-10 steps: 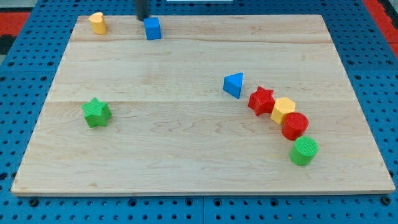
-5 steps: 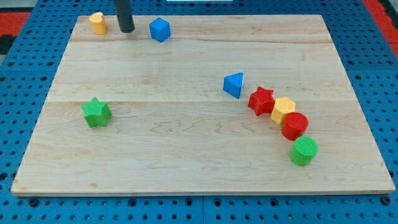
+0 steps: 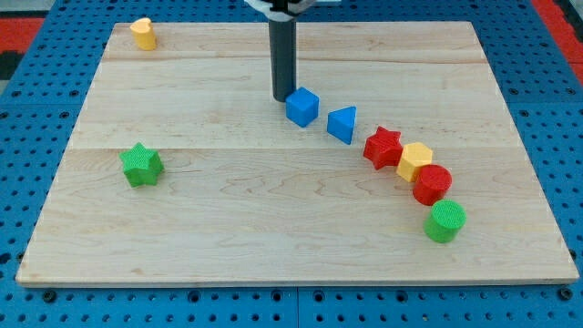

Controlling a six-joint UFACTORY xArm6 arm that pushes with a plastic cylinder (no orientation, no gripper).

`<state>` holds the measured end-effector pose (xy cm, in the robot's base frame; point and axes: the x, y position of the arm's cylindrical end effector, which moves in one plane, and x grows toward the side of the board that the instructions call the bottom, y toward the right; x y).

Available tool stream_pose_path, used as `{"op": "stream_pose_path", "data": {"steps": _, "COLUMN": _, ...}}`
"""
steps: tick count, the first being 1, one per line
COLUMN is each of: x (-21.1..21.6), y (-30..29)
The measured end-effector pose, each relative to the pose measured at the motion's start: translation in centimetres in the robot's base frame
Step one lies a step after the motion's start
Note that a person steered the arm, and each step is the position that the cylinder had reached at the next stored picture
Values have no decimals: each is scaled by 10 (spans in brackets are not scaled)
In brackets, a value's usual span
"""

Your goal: Push the blue cube to the left of the blue triangle

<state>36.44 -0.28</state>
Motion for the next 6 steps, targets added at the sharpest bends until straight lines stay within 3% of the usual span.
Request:
{"op": "stream_pose_path", "data": {"steps": 1, "x": 24, "y": 43}}
{"op": "stream_pose_path", "data": {"steps": 2, "x": 28, "y": 43}}
{"op": "stream_pose_path", "data": {"steps": 5, "x": -53, "y": 3}}
{"op": "stream_pose_path", "data": {"steps": 6, "x": -67, "y": -43}}
